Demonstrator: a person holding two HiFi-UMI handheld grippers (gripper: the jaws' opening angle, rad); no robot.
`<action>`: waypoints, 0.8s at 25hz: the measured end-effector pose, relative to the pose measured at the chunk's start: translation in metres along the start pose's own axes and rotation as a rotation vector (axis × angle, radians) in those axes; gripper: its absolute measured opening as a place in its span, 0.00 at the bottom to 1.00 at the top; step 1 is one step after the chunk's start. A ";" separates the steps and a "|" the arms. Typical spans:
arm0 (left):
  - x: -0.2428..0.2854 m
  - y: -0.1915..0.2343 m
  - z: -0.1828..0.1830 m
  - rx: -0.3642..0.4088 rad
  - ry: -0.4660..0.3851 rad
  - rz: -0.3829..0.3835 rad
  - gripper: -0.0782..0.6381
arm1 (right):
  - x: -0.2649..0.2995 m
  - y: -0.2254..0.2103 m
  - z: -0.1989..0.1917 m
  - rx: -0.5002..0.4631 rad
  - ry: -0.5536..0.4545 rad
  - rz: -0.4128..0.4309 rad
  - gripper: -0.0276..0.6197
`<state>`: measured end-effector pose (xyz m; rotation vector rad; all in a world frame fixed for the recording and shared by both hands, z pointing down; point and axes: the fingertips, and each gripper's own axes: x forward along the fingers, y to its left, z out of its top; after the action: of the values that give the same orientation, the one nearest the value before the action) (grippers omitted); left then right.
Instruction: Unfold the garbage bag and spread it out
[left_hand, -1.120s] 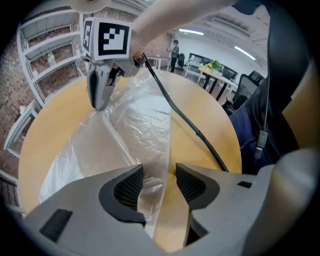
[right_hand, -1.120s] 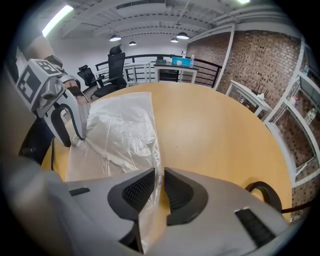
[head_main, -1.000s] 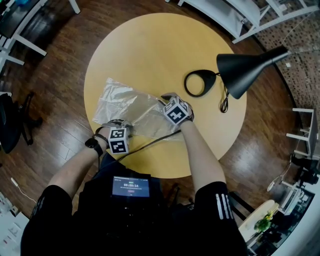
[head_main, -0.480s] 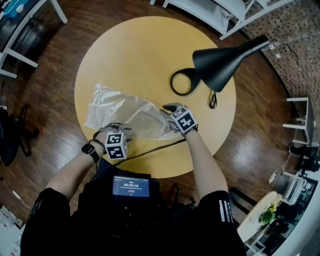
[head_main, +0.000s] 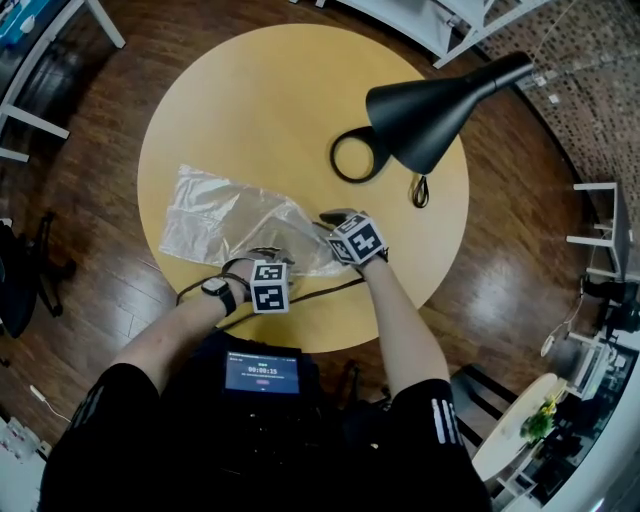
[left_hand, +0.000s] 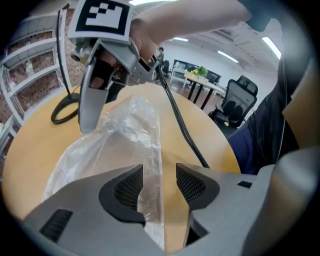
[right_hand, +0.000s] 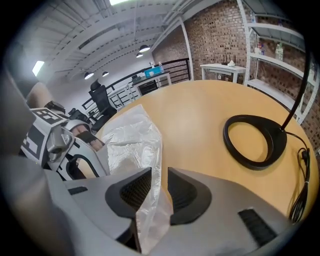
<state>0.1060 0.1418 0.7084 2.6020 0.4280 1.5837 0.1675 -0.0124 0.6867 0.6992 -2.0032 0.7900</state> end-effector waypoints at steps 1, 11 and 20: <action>0.003 -0.001 -0.003 -0.004 0.015 -0.009 0.41 | 0.000 0.001 0.000 -0.002 0.002 0.006 0.24; 0.004 -0.006 -0.009 -0.022 0.038 -0.030 0.41 | 0.006 0.013 -0.009 -0.034 0.061 0.077 0.06; -0.003 -0.018 -0.029 0.004 0.059 -0.034 0.41 | -0.009 -0.017 0.028 -0.133 0.026 -0.057 0.05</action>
<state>0.0757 0.1562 0.7161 2.5422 0.4770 1.6543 0.1698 -0.0420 0.6711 0.6631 -1.9834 0.6230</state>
